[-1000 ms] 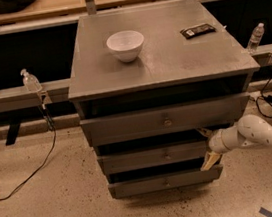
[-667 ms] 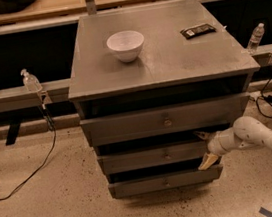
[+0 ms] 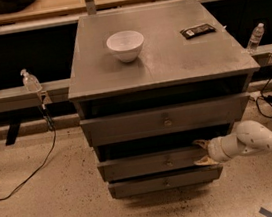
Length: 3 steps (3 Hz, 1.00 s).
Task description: Open middle drawer
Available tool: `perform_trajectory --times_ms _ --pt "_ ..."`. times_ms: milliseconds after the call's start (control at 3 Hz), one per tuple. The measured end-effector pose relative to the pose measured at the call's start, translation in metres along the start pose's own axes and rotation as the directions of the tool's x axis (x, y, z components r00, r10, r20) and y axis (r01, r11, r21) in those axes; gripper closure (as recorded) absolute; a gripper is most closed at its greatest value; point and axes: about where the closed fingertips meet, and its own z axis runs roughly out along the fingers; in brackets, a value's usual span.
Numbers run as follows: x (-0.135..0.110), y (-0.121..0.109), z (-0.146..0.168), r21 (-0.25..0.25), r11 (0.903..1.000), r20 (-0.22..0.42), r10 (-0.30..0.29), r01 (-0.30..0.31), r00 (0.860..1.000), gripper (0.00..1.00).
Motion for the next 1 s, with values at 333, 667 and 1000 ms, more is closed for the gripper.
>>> perform_trajectory --times_ms 333,667,1000 --pt "-0.0038 -0.0004 -0.0047 -0.001 1.0 0.003 0.0 0.0 1.0 0.68" --pt "-0.0048 -0.0009 -0.0061 -0.001 1.0 0.003 0.0 0.0 1.0 0.59" --pt "-0.0049 -0.0009 -0.0062 -0.001 1.0 0.003 0.0 0.0 1.0 0.41"
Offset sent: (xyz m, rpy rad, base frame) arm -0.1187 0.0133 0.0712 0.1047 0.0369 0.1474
